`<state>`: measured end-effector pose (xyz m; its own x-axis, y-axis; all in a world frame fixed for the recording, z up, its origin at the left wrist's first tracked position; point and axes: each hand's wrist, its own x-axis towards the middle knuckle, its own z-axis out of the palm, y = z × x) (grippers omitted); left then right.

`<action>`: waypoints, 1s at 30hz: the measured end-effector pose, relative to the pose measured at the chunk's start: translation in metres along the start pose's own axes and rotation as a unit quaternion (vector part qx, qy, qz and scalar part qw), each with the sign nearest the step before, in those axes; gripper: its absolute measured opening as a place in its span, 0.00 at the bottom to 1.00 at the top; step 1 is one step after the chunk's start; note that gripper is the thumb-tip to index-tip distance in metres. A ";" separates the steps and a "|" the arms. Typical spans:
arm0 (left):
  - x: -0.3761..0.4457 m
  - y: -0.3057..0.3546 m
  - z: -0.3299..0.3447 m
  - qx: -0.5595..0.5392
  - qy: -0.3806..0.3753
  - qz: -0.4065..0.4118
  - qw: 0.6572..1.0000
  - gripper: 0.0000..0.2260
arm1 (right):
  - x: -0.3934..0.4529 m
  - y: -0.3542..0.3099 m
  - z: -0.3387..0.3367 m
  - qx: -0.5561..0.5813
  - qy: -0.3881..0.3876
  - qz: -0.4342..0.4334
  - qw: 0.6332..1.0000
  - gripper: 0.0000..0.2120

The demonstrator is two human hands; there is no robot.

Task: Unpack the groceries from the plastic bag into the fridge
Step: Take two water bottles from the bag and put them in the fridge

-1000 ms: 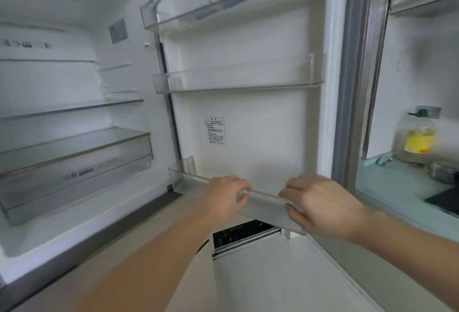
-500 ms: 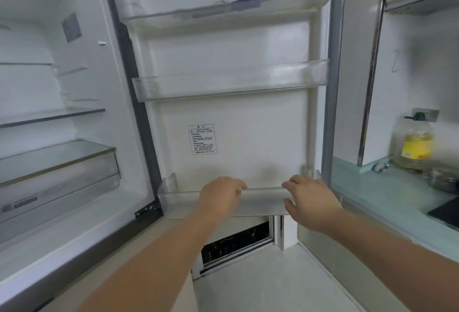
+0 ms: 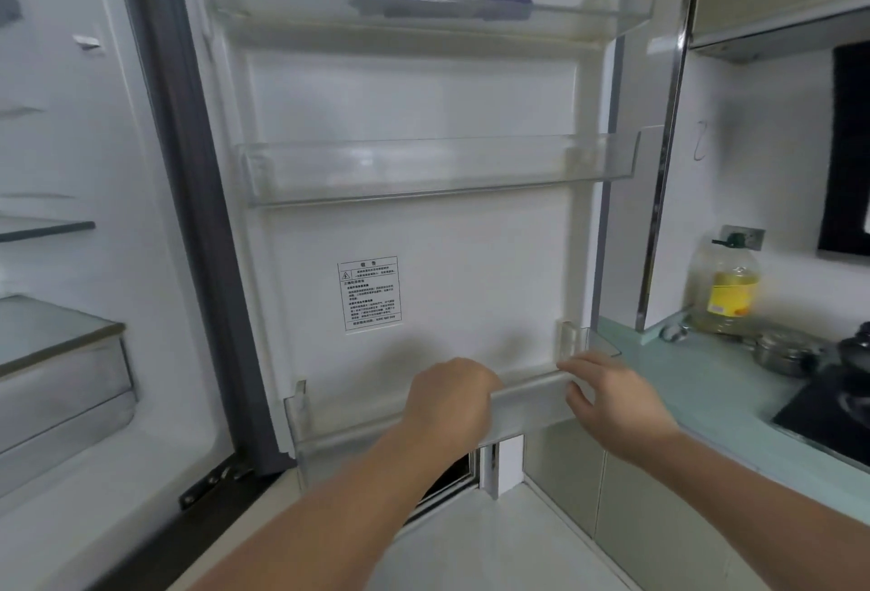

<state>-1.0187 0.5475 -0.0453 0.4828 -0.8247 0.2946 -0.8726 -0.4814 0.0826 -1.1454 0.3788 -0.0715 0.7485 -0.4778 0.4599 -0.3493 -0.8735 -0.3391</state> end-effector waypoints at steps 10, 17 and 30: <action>0.018 0.002 -0.013 -0.031 -0.017 0.068 0.997 0.21 | 0.002 -0.003 -0.017 -0.064 -0.058 0.009 0.996 0.22; 0.044 0.079 -0.001 -0.073 0.051 0.189 0.978 0.24 | -0.051 0.052 -0.079 -0.138 -0.061 0.096 0.984 0.27; 0.005 0.353 0.064 -0.133 -0.047 0.401 0.905 0.26 | -0.299 0.170 -0.234 -0.236 0.018 0.374 0.897 0.29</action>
<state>-1.3198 0.3545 -0.0756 -0.3215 -0.9048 0.2794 -0.9259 0.3621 0.1074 -1.5601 0.3516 -0.0746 0.1904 -0.9418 0.2769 -0.9519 -0.2461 -0.1825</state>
